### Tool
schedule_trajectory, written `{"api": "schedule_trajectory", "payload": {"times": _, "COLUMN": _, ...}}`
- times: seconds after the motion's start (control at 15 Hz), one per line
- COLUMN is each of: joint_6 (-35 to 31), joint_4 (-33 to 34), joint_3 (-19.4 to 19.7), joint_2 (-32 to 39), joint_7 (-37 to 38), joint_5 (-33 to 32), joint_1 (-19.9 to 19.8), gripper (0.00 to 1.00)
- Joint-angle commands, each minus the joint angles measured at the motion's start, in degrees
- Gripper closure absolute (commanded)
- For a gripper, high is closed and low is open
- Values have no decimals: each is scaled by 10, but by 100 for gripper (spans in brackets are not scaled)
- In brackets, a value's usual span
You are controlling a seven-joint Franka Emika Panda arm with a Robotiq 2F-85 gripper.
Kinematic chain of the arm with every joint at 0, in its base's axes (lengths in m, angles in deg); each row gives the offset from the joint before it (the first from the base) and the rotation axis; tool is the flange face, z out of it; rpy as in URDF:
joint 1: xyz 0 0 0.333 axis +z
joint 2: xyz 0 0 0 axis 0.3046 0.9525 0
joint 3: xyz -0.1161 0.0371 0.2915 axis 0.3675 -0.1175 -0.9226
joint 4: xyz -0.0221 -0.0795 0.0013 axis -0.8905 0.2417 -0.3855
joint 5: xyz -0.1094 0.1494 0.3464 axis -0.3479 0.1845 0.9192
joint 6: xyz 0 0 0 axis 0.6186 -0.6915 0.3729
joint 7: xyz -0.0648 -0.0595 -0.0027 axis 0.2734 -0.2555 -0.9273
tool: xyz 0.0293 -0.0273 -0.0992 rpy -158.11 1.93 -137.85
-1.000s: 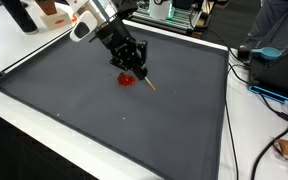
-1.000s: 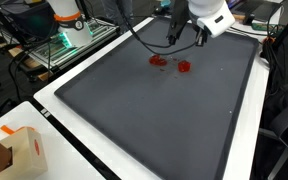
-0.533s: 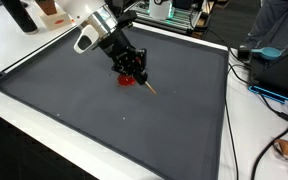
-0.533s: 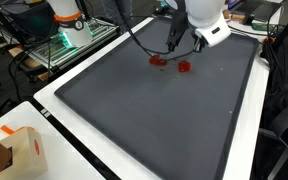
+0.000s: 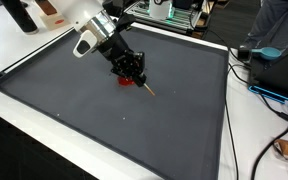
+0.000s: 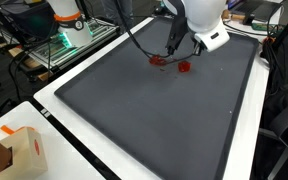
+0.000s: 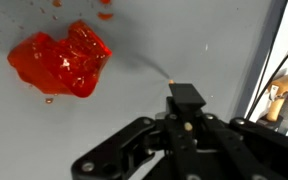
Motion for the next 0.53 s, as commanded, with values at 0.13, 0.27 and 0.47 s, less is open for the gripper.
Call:
{"api": "schedule_trajectory", "payload": {"times": 0.13, "joint_6": 16, "joint_4": 4, "joint_3": -6, "joint_2": 7, "joint_7": 7, "joint_5": 15, "joint_1": -18, "gripper": 97}}
{"api": "schedule_trajectory", "payload": {"times": 0.27, "joint_6": 21, "joint_4": 5, "joint_3": -4, "joint_2": 7, "joint_7": 14, "joint_5": 12, "joint_1": -19, "gripper": 97}}
{"api": "schedule_trajectory", "payload": {"times": 0.47, "joint_6": 22, "joint_4": 4, "joint_3": -1, "joint_2": 5, "joint_7": 33, "joint_5": 11, "joint_1": -20, "gripper": 97}}
